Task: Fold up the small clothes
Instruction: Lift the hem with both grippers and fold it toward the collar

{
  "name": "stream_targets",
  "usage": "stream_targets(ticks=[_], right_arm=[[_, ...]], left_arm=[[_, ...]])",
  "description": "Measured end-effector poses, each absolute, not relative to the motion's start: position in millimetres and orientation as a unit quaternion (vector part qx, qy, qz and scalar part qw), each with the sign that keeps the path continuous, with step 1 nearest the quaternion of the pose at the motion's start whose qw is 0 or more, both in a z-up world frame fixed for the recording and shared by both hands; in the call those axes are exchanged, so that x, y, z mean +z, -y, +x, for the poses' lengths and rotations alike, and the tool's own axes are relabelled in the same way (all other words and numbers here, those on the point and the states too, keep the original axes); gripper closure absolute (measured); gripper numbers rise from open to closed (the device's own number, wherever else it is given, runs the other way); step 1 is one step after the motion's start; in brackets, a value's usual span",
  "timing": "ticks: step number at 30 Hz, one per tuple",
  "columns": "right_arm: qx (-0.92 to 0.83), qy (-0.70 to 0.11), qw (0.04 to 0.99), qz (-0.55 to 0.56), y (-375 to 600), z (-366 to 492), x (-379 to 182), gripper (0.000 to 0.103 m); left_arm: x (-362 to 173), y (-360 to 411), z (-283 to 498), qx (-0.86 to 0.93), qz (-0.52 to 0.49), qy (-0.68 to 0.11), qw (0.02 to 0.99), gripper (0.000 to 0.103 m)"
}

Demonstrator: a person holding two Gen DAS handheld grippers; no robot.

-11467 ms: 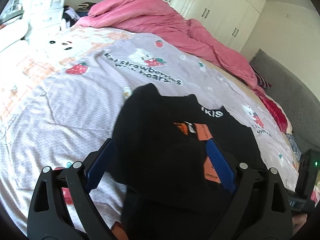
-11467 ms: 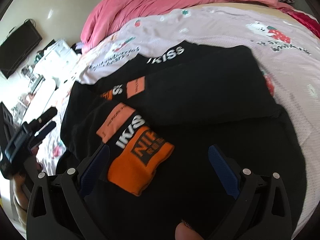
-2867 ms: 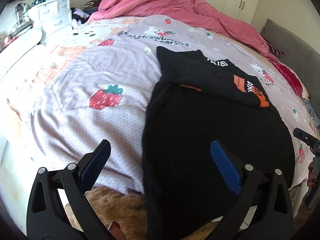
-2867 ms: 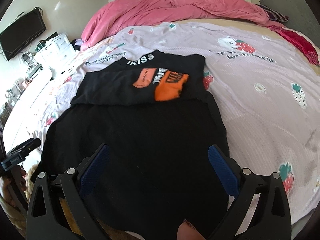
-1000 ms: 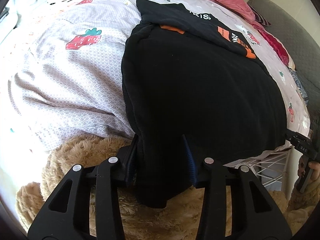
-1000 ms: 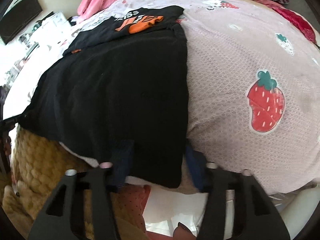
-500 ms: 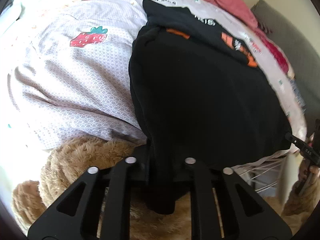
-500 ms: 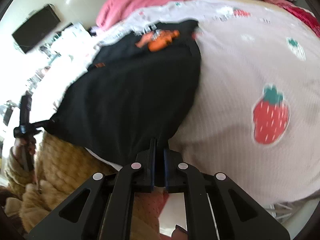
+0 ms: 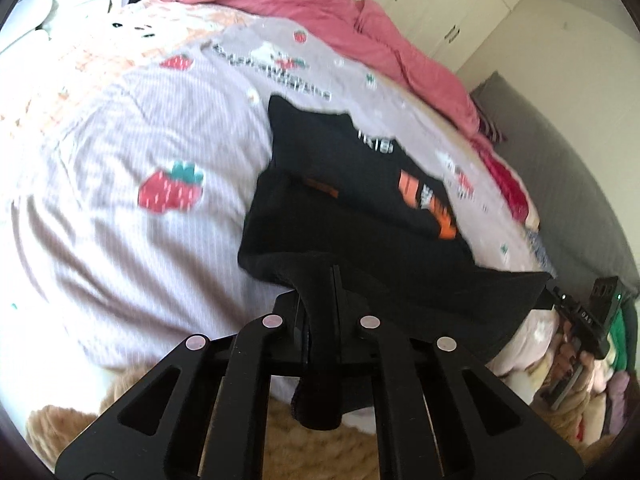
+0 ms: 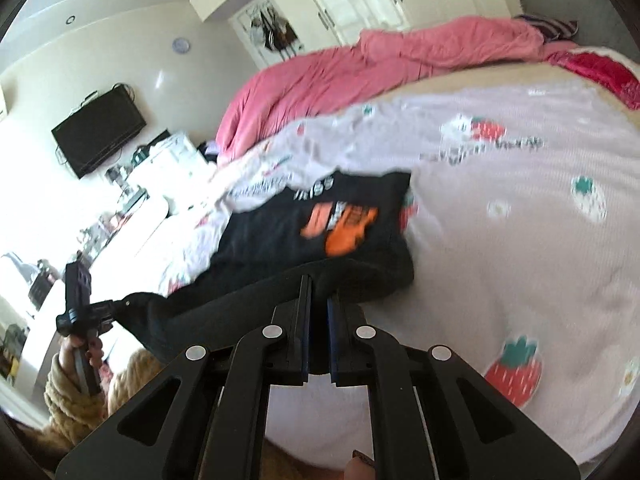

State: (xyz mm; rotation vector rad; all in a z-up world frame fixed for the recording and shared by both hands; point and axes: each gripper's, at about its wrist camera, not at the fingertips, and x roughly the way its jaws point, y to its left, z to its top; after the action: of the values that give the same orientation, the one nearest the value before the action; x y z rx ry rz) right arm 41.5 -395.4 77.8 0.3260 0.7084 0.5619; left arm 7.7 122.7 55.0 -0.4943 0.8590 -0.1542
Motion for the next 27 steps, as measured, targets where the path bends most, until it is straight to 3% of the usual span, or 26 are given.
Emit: stream_targets(ticks=[15, 27], right_arm=[[0.212, -0.285, 0.925, 0.136, 376, 118, 107, 0.097], [0.188, -0.295, 0.927, 0.132, 367, 174, 98, 0.097]], left_arm=[[94, -141, 85, -0.056, -0.268, -0.335, 0.902, 0.101], [86, -148, 138, -0.044, -0.271, -0.342, 0.899, 0.101]])
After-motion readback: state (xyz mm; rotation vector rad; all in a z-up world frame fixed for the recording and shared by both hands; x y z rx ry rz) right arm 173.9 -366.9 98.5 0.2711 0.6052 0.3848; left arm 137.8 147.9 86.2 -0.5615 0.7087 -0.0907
